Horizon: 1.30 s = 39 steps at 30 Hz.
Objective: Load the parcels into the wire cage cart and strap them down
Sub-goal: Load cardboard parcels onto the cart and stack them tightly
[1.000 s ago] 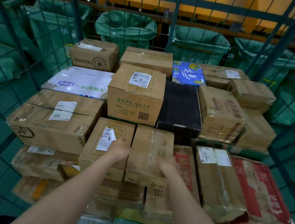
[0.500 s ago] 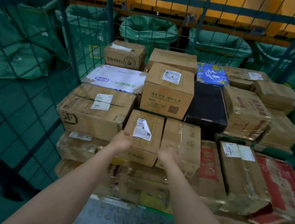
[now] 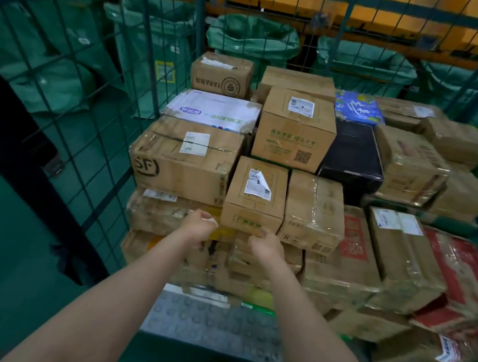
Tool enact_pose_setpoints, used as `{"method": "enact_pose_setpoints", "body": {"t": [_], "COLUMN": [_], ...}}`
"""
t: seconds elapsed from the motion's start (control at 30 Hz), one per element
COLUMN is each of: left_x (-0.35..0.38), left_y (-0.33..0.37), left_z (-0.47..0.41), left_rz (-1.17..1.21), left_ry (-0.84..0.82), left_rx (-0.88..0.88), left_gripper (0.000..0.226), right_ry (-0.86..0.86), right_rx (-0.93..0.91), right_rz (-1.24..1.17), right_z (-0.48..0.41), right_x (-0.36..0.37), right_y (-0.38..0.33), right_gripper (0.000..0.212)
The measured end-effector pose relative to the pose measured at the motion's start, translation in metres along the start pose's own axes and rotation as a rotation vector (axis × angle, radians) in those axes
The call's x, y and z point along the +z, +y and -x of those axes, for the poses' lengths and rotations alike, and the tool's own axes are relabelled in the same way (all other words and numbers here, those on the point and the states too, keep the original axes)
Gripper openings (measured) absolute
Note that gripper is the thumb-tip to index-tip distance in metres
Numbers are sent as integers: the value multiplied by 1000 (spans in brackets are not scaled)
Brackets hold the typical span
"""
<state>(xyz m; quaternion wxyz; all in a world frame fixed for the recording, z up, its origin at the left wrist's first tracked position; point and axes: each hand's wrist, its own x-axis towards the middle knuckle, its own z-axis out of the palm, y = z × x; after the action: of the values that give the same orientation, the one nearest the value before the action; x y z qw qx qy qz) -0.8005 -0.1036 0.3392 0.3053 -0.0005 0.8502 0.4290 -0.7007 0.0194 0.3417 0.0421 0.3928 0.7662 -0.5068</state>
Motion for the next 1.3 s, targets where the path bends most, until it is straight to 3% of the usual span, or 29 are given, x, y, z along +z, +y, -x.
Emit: {"method": "enact_pose_setpoints", "body": {"t": [0.27,0.6,0.73,0.9,1.07,1.23,1.3], "left_x": [-30,-60,-76,-101,-133,-173,-188], "left_y": [-33,-119,-161,-212,-272,-318,-334], "left_z": [31,106,142,186,221,234,233], "left_rz": [113,187,238,349,490,624,619], "left_ry": [93,213,315,381,533,602,621], "left_rx": [-5,-146,-164,-273,-327,-412,-452], "left_gripper": [30,39,16,41,42,24,31], "right_ry": [-63,-294,-355,-477,-597,-671,-695], "right_rx": [1,-93,-159,-235,-276,-318,-299], "right_rz": [37,221,258,346,398,488,505], "right_z": [23,82,114,152,192,216,222], "right_x": [23,83,114,162,221,287,308], "right_y": [-13,-5,-2,-4,-12,-20,-25], "right_gripper": [45,50,45,48,52,54,53]}}
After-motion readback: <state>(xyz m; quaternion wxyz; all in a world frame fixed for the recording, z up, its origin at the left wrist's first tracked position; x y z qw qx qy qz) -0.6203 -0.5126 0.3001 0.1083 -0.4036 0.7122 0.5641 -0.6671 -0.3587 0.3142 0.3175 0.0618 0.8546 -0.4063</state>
